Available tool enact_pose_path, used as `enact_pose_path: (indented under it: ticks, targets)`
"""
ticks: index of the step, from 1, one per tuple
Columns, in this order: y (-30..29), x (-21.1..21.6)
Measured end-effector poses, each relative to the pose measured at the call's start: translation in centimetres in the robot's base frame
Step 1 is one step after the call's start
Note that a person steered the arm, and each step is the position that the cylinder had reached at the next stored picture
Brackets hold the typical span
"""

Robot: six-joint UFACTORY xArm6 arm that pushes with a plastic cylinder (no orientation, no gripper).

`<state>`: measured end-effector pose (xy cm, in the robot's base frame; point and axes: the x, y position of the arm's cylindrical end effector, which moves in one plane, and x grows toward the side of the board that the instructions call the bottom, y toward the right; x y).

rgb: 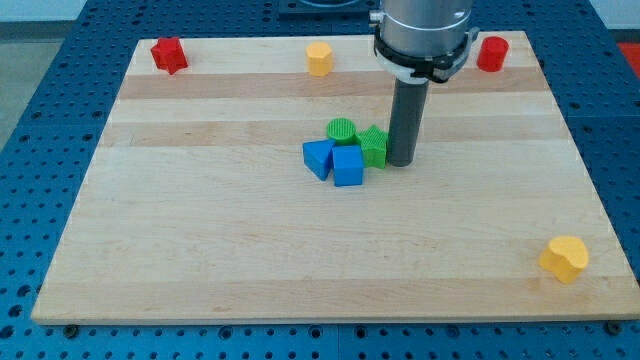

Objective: Push yellow heart diagonally above green star

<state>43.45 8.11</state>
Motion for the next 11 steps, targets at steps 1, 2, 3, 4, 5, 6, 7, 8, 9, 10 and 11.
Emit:
enact_pose_path:
  ticks: [1, 2, 3, 4, 5, 6, 7, 8, 9, 10, 11]
  targets:
    - [0.9, 0.5]
    - [1.8, 2.2]
    - [3.2, 3.1]
    - [5.6, 3.7]
    - [8.0, 4.1]
    - [10.5, 5.0]
    - [13.1, 6.2]
    - [15.5, 7.3]
    - [17.3, 8.0]
    - [18.0, 9.3]
    - [18.7, 11.1]
